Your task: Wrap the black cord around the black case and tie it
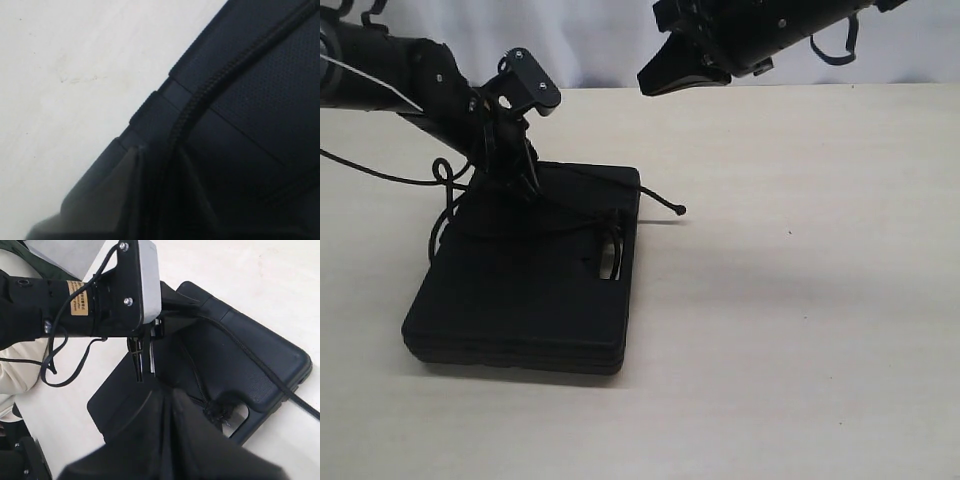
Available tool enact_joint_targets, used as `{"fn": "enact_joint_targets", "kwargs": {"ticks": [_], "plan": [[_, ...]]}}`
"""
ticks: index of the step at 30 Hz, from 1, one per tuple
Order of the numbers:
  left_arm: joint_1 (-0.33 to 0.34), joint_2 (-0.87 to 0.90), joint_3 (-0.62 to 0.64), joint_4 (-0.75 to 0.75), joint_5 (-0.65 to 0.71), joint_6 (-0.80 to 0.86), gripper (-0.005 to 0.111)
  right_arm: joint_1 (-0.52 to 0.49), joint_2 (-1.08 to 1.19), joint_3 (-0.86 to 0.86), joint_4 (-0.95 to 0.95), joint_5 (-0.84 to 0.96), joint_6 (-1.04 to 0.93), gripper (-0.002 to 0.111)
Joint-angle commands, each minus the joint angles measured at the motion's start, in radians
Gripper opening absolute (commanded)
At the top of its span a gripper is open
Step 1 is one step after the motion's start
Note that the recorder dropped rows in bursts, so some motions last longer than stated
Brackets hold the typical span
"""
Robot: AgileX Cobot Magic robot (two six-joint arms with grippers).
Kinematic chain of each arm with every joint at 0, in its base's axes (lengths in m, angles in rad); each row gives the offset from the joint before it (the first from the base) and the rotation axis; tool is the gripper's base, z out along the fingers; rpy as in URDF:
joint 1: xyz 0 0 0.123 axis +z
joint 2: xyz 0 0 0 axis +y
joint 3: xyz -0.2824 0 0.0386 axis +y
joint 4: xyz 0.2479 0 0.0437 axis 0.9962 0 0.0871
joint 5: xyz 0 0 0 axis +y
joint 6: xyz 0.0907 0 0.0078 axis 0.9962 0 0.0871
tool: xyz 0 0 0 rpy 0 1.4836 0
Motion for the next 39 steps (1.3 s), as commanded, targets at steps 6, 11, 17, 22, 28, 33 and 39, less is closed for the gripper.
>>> {"fn": "enact_joint_targets", "kwargs": {"ticks": [6, 11, 17, 22, 28, 33, 39], "plan": [[0.003, -0.071, -0.044, 0.039, 0.052, -0.06, 0.0, 0.001, -0.003, -0.004, -0.006, -0.009, 0.004, 0.004], [0.013, -0.199, -0.044, 0.039, 0.071, -0.092, 0.0, -0.002, -0.003, -0.002, -0.193, -0.019, 0.147, 0.004], [0.064, -0.338, -0.044, 0.039, 0.139, -0.165, 0.0, 0.025, -0.003, 0.115, -0.347, -0.071, 0.258, 0.009], [0.131, -0.387, -0.044, 0.039, 0.23, -0.197, 0.0, 0.1, -0.003, 0.24, -0.366, -0.157, 0.291, 0.036], [0.175, -0.391, -0.044, 0.039, 0.283, -0.199, 0.0, 0.181, -0.003, 0.309, -0.517, -0.148, 0.465, 0.054], [0.177, -0.391, -0.044, 0.039, 0.285, -0.199, 0.0, 0.263, -0.003, 0.349, -0.645, -0.16, 0.644, 0.054], [0.177, -0.391, -0.044, 0.039, 0.294, -0.199, 0.0, 0.301, 0.0, 0.398, -0.666, -0.322, 0.8, 0.054]]}}
